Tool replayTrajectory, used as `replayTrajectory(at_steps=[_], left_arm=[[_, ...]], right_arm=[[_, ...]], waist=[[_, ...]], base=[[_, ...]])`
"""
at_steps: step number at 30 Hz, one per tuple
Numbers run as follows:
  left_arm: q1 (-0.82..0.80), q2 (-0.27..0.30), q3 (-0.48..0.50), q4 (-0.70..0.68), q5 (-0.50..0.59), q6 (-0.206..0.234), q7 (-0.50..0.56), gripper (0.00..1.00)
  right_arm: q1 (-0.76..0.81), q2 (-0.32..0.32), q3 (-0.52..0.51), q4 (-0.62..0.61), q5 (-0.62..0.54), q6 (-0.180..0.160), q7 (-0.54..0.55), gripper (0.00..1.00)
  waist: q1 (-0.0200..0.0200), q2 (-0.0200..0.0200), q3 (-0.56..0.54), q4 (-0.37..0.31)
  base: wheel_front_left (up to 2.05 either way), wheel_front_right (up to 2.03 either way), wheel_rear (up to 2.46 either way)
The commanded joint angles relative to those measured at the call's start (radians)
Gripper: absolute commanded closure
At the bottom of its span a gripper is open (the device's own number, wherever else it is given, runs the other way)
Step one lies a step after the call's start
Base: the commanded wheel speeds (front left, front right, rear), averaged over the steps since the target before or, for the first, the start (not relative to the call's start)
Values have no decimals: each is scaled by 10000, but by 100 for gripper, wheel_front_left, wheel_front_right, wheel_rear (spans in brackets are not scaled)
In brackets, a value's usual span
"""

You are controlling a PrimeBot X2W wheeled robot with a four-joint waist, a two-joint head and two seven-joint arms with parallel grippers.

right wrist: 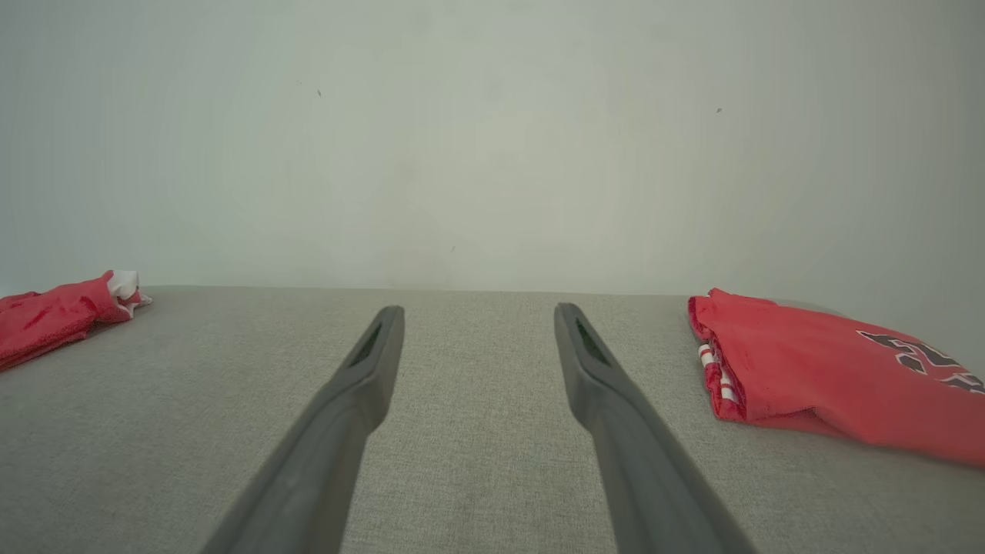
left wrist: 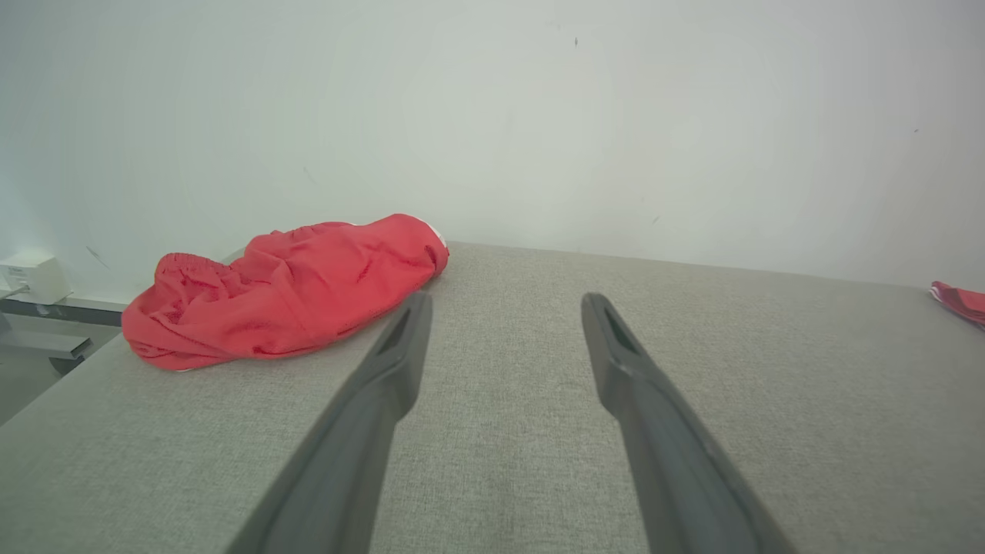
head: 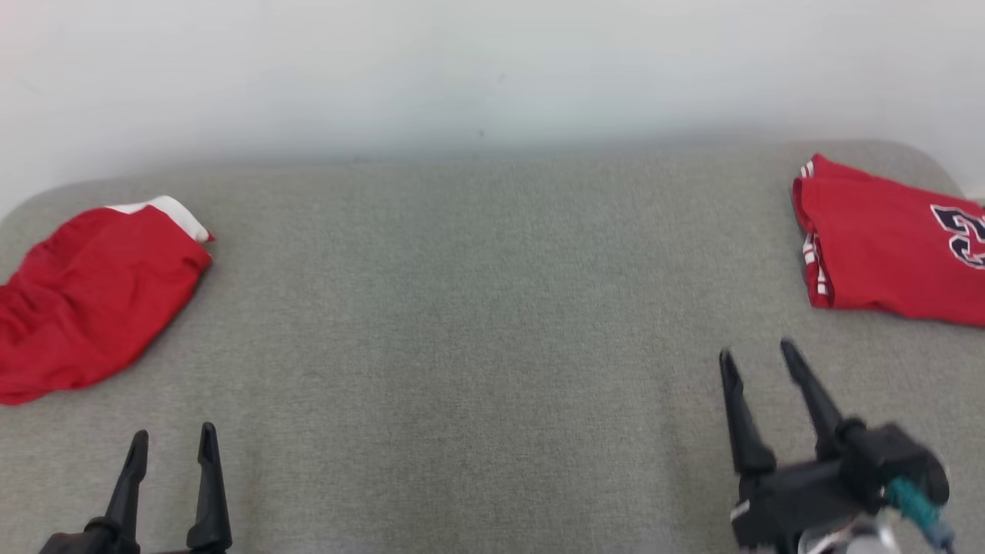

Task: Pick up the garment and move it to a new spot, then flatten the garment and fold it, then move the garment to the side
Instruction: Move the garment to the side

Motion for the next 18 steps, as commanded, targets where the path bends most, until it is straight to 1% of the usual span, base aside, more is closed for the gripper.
replayTrajectory(at_steps=[1, 5, 9, 18], left_arm=[[183, -4, -38, 46, 127, 30, -3, 0], [368, -2, -93, 95, 151, 30, -3, 0], [493, -12, -113, 135, 149, 30, -3, 0], [550, 72, -171, 244, 74, 30, -3, 0]], right_arm=[[514, 190, -9, -140, -101, -29, -29, 0], [1375, 488, -73, -355, -118, -29, 6, 0], [1870, 660, -140, -455, -128, -29, 16, 0], [1973, 824, -238, -311, -198, -29, -56, 0]], waist=[[3, 2, -455, 259], [3, 2, -741, 311], [3, 2, -831, 315], [3, 2, -757, 300]], base=[[0, 0, 0], [0, 0, 0], [0, 0, 0], [0, 0, 0]])
